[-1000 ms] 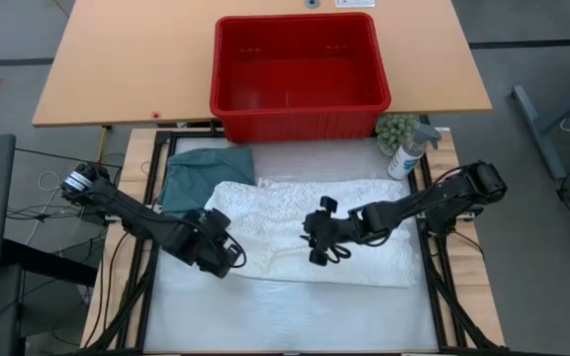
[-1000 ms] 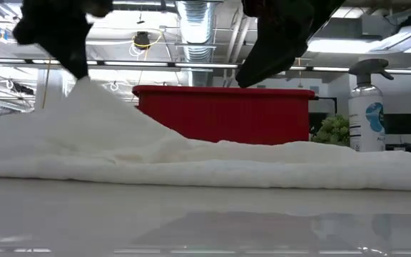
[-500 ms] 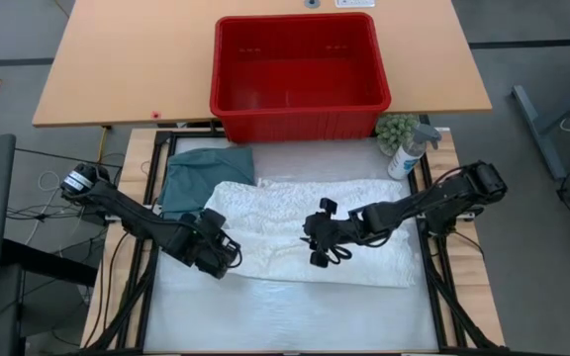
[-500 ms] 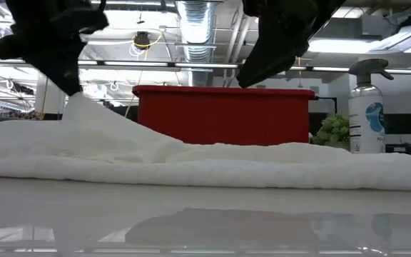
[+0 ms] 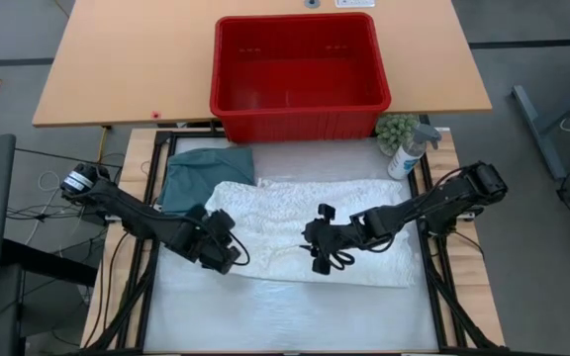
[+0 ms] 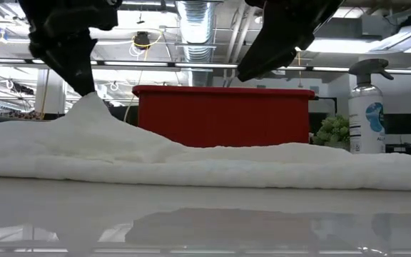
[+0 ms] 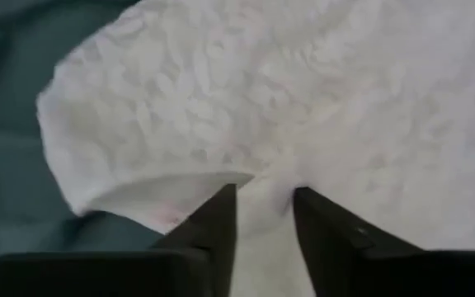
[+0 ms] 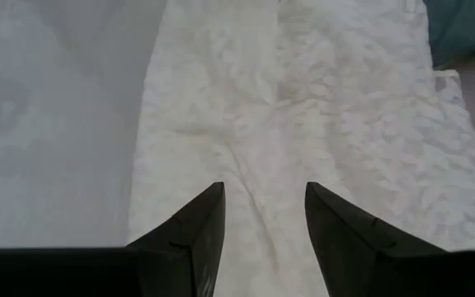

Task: Fold Laundry from Bin
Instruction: Fold the white shirt in the red bin

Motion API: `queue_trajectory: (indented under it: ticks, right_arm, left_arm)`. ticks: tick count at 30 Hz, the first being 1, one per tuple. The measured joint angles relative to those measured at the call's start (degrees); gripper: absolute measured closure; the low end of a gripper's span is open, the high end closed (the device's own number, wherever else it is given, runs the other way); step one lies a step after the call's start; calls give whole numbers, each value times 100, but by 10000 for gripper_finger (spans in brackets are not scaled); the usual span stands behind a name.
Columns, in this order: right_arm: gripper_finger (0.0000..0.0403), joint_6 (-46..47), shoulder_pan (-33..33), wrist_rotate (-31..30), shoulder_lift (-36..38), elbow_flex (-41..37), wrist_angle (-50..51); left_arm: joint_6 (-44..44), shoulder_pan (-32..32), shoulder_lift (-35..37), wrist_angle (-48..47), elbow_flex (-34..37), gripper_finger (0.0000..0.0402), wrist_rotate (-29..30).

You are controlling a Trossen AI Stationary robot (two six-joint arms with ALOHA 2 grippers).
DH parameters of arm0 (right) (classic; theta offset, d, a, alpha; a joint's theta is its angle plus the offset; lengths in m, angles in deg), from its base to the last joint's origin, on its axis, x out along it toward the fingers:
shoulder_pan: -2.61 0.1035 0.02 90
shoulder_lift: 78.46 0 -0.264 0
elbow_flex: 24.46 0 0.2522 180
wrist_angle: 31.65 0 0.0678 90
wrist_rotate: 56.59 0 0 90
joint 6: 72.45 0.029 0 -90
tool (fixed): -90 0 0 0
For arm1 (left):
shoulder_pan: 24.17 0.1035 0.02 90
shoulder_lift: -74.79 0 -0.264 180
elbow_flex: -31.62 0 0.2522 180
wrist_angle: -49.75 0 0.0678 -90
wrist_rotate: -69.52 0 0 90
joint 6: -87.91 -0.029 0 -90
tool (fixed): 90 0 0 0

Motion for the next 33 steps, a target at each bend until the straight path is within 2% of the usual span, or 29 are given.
queue_trajectory:
  ticks: [2,5,7,11,16,18,20,22,25,27,29,33]
  right_arm:
    - [212,0,11,0,0,-2,2]
    - [212,0,11,-2,0,-2,6]
    - [212,0,11,-2,0,-2,8]
    - [212,0,24,-2,0,-2,15]
    - [212,0,40,-3,0,-2,35]
    - [212,0,52,-4,0,-2,79]
    - [212,14,56,-2,0,-2,206]
    - [212,123,69,-7,0,-2,372]
    - [212,138,92,-5,0,-11,540]
    - [212,138,124,-6,0,-58,530]
    - [212,138,127,-4,-2,-82,537]
    - [212,139,127,-4,0,-209,442]
  left_arm:
    - [-320,62,0,-134,-1,263,66]
    - [-127,205,0,-720,-2,225,308]
    - [104,303,0,-962,-2,211,119]
    - [707,287,0,-1402,-2,205,-445]
    - [1604,-39,0,-2012,-7,219,-493]
    - [1963,-224,30,-2033,1,224,-619]
    - [2272,-618,192,-1664,6,227,-552]
    - [2815,-1091,347,-1400,-3,228,-317]
    - [4236,-1787,587,-1715,90,228,338]
    - [5137,-2101,782,-1999,322,228,341]
    - [5668,-2298,978,-1941,667,228,230]
    - [5958,-2401,1392,-1032,1381,228,360]
